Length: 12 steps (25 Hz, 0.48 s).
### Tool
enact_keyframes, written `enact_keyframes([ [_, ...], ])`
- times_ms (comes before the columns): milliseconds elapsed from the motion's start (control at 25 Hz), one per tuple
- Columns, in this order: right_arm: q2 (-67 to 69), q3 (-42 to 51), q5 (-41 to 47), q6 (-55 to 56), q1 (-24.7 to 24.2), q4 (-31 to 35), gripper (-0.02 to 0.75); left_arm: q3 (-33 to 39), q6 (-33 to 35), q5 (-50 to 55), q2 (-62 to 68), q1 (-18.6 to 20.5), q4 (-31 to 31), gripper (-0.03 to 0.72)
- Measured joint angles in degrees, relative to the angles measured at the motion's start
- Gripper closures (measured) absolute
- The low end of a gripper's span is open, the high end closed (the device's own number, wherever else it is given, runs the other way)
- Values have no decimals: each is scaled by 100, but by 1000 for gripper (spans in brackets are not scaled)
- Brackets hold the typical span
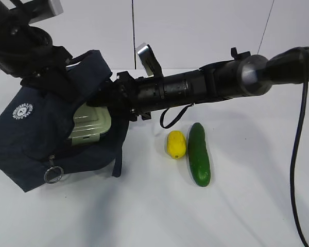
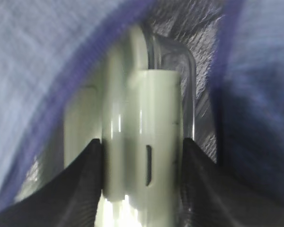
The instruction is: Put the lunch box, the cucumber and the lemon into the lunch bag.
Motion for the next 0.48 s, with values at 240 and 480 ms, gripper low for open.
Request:
enact_keyframes([
  [240,56,-2,-631,-181,189,41,380,0,25,-40,214,0,-153,680],
  [480,56,-37,-956,-371,337,58,380,0,129,-150,251,0,-441,680],
])
